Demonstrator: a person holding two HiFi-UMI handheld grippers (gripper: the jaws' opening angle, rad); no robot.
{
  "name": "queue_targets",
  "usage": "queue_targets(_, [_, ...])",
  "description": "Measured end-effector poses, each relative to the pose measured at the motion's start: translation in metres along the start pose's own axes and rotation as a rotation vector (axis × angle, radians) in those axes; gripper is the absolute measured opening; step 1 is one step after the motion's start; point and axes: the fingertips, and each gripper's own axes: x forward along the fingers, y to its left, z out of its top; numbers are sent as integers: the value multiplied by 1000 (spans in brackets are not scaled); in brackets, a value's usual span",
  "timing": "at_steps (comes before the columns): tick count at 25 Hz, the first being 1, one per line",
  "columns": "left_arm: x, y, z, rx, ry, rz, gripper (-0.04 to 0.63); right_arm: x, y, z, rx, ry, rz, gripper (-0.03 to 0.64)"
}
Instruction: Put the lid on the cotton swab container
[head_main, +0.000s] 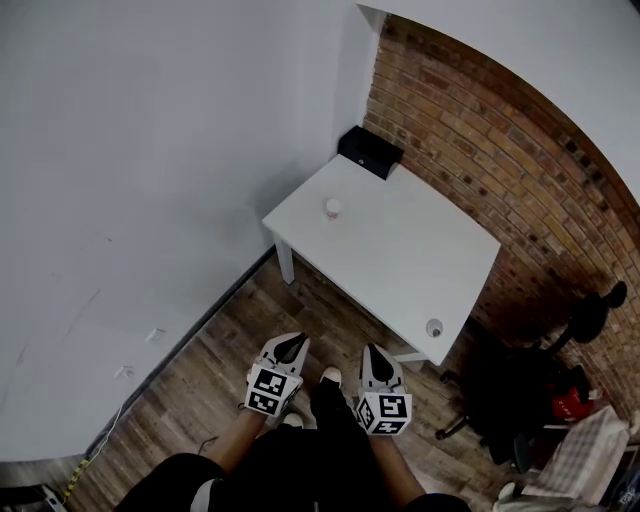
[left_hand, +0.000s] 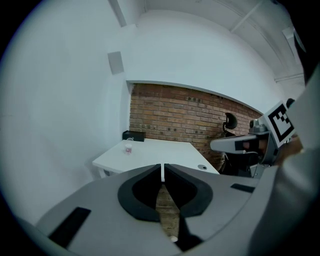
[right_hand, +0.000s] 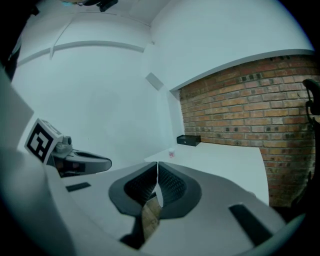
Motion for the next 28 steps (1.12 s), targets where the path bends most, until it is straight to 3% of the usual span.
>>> queue_targets(14, [93, 22, 43, -27, 19, 95, 31, 87, -72, 42, -9, 7, 104, 22])
queue_targets(28, [128, 34, 52, -46, 50, 149, 31, 124, -110, 62, -4, -1, 151, 23])
